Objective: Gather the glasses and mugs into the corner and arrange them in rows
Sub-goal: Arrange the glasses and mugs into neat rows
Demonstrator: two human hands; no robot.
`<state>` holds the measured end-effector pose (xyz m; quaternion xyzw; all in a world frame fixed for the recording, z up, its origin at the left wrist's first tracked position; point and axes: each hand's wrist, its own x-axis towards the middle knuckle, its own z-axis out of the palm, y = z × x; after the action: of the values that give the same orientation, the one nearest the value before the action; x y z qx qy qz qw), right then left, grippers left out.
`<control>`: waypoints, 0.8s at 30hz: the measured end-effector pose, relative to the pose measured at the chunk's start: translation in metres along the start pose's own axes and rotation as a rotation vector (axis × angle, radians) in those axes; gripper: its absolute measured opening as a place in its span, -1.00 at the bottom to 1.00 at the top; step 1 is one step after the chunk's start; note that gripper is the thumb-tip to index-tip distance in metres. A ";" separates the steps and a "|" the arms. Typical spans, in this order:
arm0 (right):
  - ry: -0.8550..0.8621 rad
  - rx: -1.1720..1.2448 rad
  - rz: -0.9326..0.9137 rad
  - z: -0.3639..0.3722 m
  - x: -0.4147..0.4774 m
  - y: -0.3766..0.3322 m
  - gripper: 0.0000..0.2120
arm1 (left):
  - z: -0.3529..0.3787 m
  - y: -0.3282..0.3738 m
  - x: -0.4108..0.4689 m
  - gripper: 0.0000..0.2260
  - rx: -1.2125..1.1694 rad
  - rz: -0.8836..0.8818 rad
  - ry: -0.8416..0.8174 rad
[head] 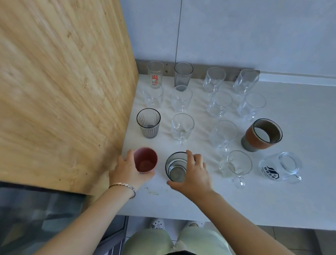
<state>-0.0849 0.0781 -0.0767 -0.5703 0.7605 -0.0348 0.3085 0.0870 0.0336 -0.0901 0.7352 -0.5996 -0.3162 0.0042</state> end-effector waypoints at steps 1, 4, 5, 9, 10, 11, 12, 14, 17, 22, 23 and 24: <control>0.009 0.005 0.010 0.001 -0.001 -0.001 0.00 | 0.004 0.000 -0.004 -0.28 -0.083 -0.029 -0.021; 0.017 0.026 0.025 0.003 -0.004 0.000 -0.01 | 0.015 -0.004 -0.015 -0.29 -0.299 -0.101 -0.066; 0.016 0.028 0.024 0.003 -0.005 0.000 -0.01 | 0.018 -0.006 -0.018 -0.27 -0.331 -0.119 -0.064; 0.017 0.022 0.011 0.005 -0.011 0.002 -0.03 | 0.026 -0.013 -0.023 -0.19 -0.385 -0.135 -0.031; 0.021 0.020 0.009 0.005 -0.011 0.002 -0.03 | 0.028 -0.014 -0.022 -0.21 -0.400 -0.136 -0.026; 0.024 0.021 0.009 0.006 -0.012 0.002 -0.03 | 0.029 -0.015 -0.021 -0.23 -0.417 -0.138 -0.021; 0.028 0.022 0.010 0.006 -0.012 0.001 -0.03 | 0.030 -0.015 -0.019 -0.25 -0.435 -0.138 -0.016; 0.036 0.026 0.012 0.007 -0.011 0.002 -0.04 | 0.033 -0.015 -0.016 -0.28 -0.467 -0.138 0.000; 0.060 0.053 0.026 0.008 -0.007 0.001 -0.04 | 0.033 -0.012 -0.010 -0.28 -0.491 -0.137 0.020; 0.097 0.078 0.043 0.007 0.001 -0.003 -0.06 | 0.030 -0.006 0.004 -0.24 -0.491 -0.106 0.021; 0.102 0.076 0.046 0.007 0.002 -0.004 -0.06 | 0.027 -0.004 0.005 -0.24 -0.491 -0.097 0.022; 0.104 0.073 0.049 0.007 0.003 -0.005 -0.06 | 0.023 -0.001 0.002 -0.23 -0.492 -0.085 0.021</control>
<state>-0.0773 0.0760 -0.0815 -0.5372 0.7875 -0.0846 0.2900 0.0777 0.0406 -0.1100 0.7399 -0.4730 -0.4449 0.1759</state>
